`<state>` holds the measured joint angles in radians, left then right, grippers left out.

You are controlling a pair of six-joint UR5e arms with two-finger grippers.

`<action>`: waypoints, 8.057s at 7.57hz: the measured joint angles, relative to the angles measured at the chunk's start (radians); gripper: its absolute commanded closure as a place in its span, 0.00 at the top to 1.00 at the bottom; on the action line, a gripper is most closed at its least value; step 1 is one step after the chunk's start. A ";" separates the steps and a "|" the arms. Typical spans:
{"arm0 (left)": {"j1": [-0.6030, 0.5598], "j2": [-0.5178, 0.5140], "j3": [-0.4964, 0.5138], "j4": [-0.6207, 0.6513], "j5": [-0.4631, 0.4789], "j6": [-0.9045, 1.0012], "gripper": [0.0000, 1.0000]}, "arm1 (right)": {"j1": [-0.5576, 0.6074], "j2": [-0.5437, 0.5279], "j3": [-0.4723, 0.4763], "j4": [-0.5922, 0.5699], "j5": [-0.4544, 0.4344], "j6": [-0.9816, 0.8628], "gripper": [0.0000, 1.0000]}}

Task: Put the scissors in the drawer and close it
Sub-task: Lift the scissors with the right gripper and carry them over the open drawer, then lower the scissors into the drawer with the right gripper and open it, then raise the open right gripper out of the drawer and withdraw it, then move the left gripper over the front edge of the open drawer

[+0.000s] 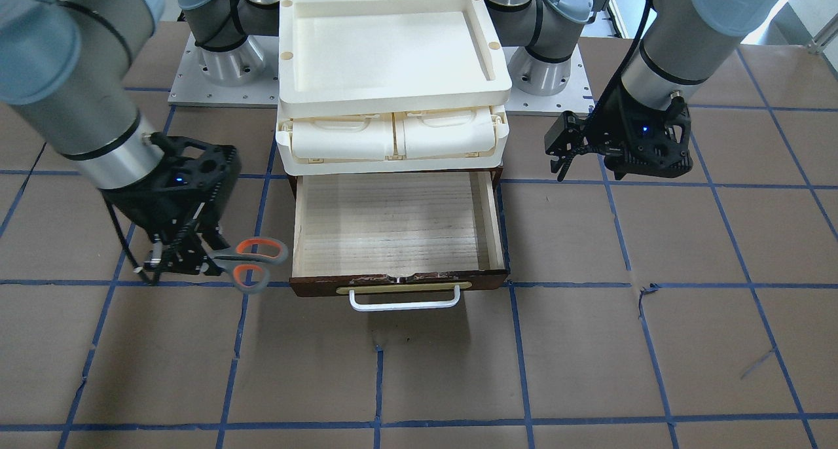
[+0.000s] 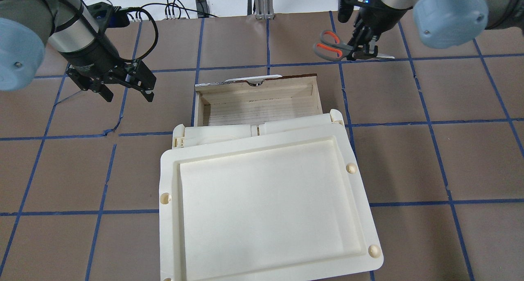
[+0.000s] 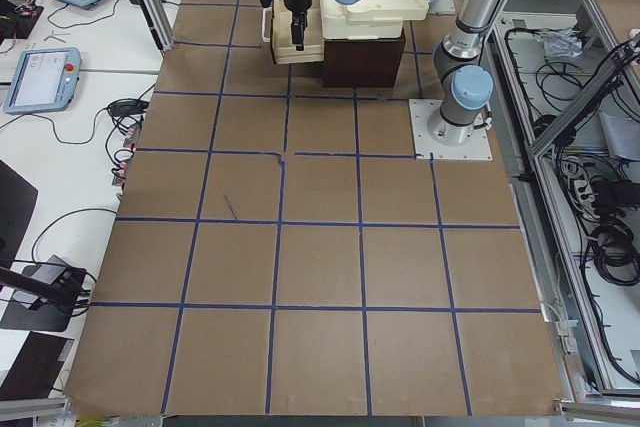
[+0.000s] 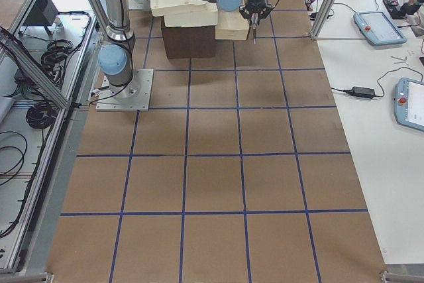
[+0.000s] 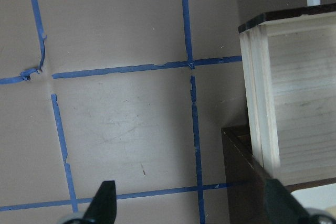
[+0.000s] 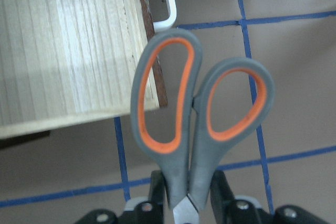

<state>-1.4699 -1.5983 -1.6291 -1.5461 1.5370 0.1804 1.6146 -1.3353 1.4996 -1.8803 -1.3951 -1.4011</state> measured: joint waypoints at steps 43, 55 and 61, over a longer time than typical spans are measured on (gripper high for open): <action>-0.003 -0.002 0.002 -0.009 0.009 -0.013 1.00 | 0.080 -0.045 -0.067 0.134 -0.147 0.918 1.00; 0.057 -0.184 0.257 -0.017 -0.012 -0.014 1.00 | -0.046 -0.127 -0.135 0.422 -0.178 1.389 1.00; -0.008 -0.391 0.285 0.187 -0.141 -0.047 1.00 | -0.055 -0.144 -0.136 0.421 -0.157 1.395 1.00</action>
<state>-1.4780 -1.9890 -1.3437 -1.3592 1.3962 0.1336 1.5593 -1.4790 1.3637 -1.4594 -1.5517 -0.0062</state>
